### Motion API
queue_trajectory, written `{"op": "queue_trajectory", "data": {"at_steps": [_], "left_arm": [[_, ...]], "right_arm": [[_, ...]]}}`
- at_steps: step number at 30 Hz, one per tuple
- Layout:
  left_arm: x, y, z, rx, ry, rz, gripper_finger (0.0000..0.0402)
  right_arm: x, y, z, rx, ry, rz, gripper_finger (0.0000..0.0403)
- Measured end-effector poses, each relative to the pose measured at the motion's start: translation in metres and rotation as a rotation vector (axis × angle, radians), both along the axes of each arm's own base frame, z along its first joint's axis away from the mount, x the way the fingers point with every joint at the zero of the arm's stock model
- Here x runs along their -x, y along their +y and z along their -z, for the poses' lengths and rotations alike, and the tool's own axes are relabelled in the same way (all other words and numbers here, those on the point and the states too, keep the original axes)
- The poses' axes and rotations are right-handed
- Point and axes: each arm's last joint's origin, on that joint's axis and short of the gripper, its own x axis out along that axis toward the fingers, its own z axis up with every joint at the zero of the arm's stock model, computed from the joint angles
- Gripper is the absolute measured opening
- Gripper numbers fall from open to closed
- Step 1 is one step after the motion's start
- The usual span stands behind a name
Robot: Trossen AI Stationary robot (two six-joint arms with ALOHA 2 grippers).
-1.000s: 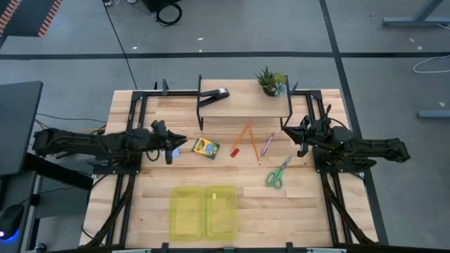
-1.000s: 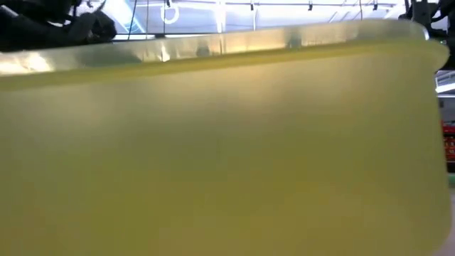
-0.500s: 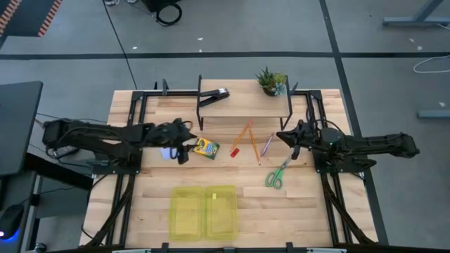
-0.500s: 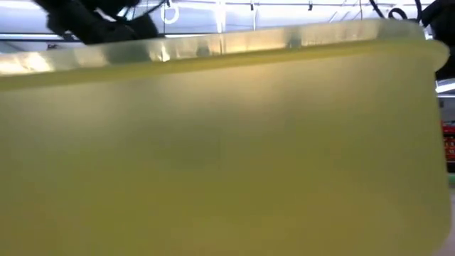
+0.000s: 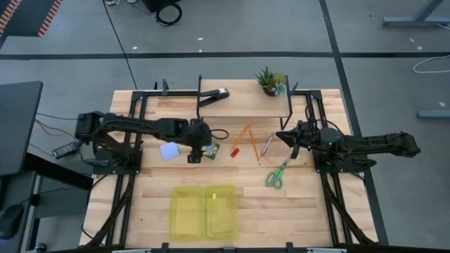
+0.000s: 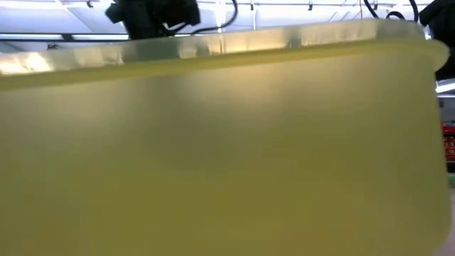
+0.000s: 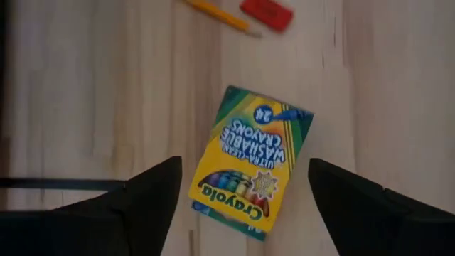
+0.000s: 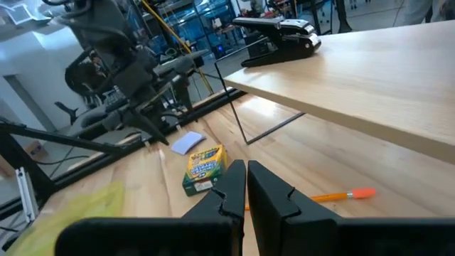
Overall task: Pack school essentials
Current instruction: Put the yellow crayon box into the yellow supply box
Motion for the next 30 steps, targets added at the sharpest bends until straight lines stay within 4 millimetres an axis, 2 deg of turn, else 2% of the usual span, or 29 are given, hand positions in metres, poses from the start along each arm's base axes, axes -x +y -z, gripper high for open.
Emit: {"op": "queue_trajectory", "data": {"at_steps": [7,19,24,30], "left_arm": [[-0.023,0.002,0.01,-0.02,0.157,0.077,0.0339],[-0.06,0.006,0.04,-0.035,0.337,0.185,0.0362],[-0.063,0.007,0.05,-0.032,0.375,0.199,0.0371],[-0.062,0.016,0.051,-0.025,0.378,0.172,0.0377]], "right_arm": [[0.0,0.0,0.0,-0.014,-0.008,0.001,0.0023],[0.0,0.0,0.0,-0.004,-0.003,-0.003,0.0023],[0.0,0.0,0.0,-0.004,-0.003,-0.007,0.0023],[0.0,0.002,0.0,0.004,-0.001,-0.024,0.0023]]}}
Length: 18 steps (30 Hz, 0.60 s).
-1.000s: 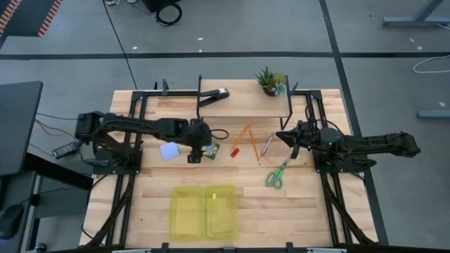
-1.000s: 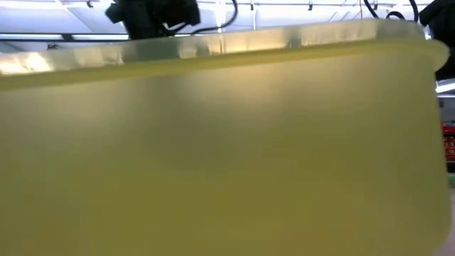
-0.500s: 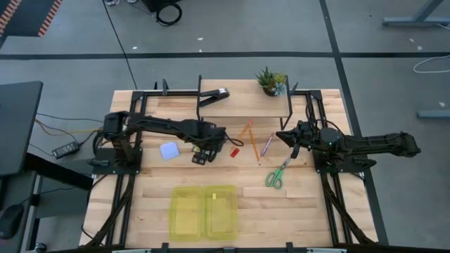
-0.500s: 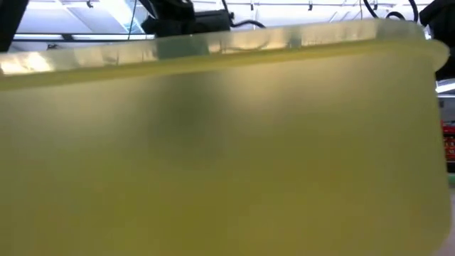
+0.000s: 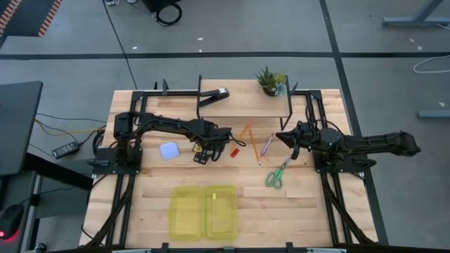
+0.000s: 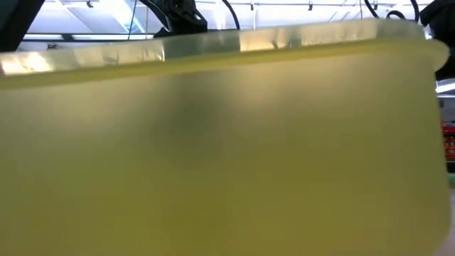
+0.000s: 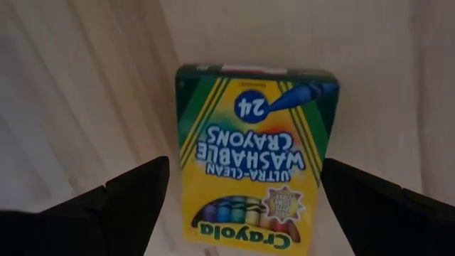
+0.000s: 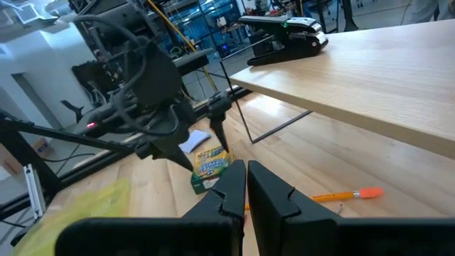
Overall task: Pack school essentials
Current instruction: Put the yellow crayon box into the yellow supply box
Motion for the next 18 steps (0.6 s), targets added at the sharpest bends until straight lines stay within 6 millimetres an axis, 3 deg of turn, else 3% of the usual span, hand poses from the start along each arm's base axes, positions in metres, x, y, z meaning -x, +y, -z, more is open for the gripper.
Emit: {"op": "queue_trajectory", "data": {"at_steps": [7,13,18], "left_arm": [[0.001,0.007,0.0,0.009,-0.003,-0.024,0.0378],[0.002,0.016,0.0,0.173,-0.025,-0.056,0.0378],[0.001,0.022,0.0,0.131,-0.047,-0.056,0.0378]], "right_arm": [[0.0,0.001,0.0,0.004,-0.002,-0.007,0.0023],[0.0,0.001,0.0,0.005,-0.003,-0.004,0.0023],[0.0,0.001,0.0,0.004,-0.002,-0.004,0.0023]]}}
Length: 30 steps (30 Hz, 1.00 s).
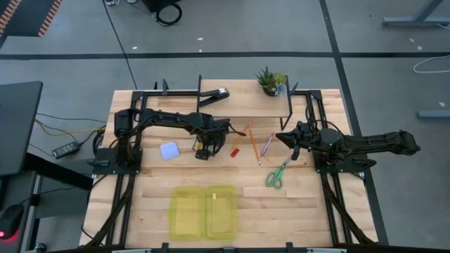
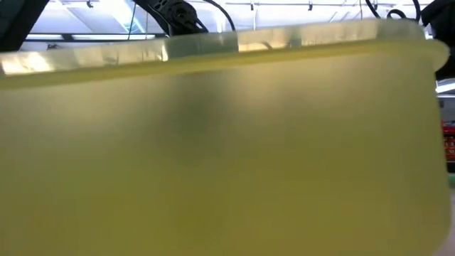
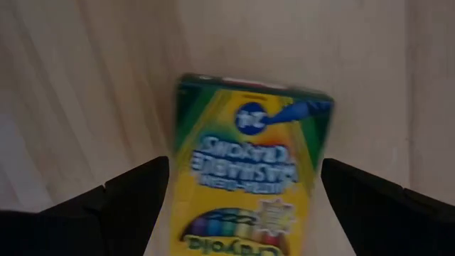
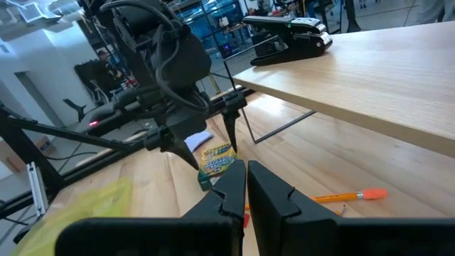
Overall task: Pack school essentials
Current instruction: Put the yellow crayon box into the yellow supply box
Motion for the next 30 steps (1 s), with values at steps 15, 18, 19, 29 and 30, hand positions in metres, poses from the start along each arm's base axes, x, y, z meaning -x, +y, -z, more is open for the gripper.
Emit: {"op": "queue_trajectory", "data": {"at_steps": [15,18,19,29,30], "left_arm": [[0.005,0.023,0.0,0.09,-0.025,-0.055,0.0378],[0.005,0.029,0.0,0.126,-0.041,-0.068,0.0378],[0.006,0.03,0.0,0.138,-0.041,-0.069,0.0378],[0.004,0.02,0.024,0.204,0.068,-0.05,0.0378],[0.003,0.019,0.024,0.196,0.068,-0.042,0.0378]], "right_arm": [[0.0,0.0,0.0,-0.001,0.0,0.0,0.0023],[0.0,0.0,0.0,-0.001,-0.001,0.0,0.0023],[0.0,0.0,0.0,-0.001,-0.001,0.0,0.0023],[0.0,0.0,0.0,-0.001,-0.007,0.0,0.0023],[0.0,0.0,-0.001,-0.001,-0.007,0.0,0.0023]]}}
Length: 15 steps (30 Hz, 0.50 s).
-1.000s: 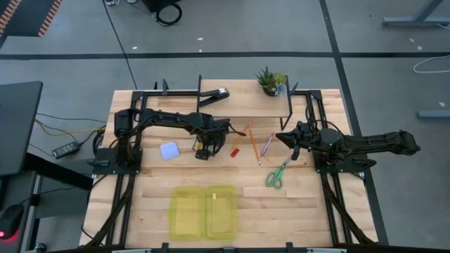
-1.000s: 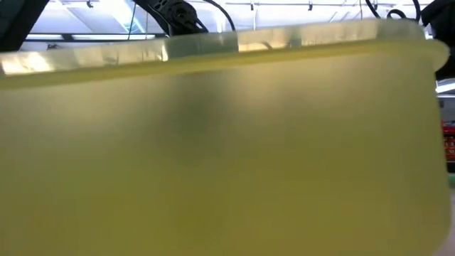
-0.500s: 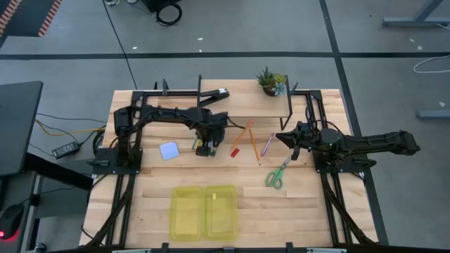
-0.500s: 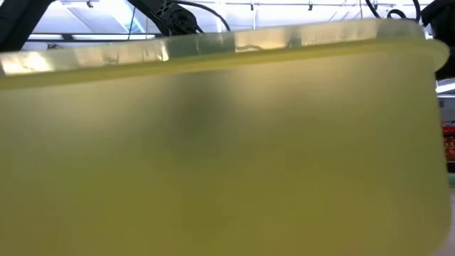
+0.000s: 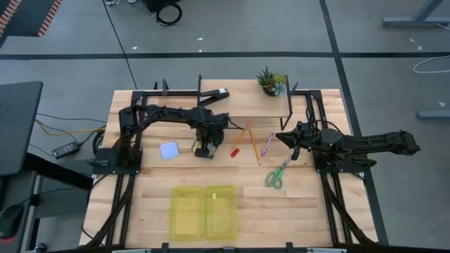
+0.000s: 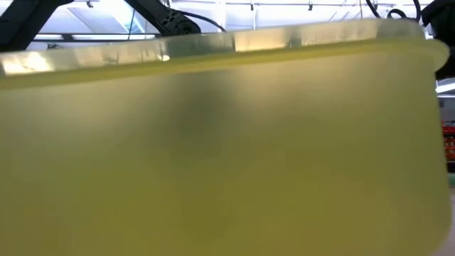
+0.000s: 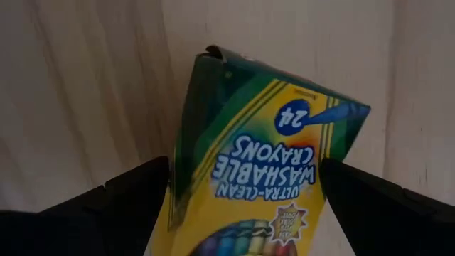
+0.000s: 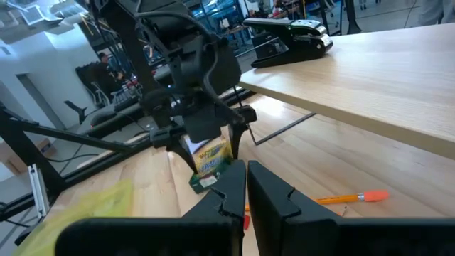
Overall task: Pack school essentials
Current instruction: Put the yellow crayon box into the yellow supply box
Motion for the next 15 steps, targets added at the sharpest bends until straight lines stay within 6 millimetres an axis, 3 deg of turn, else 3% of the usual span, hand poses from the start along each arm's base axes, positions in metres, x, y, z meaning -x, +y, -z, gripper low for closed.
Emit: {"op": "queue_trajectory", "data": {"at_steps": [15], "left_arm": [[0.0008,-0.0087,0.0004,-0.056,0.027,0.057,0.0363]], "right_arm": [[0.0,0.0,-0.0001,-0.002,-0.001,0.0,0.0023]]}}
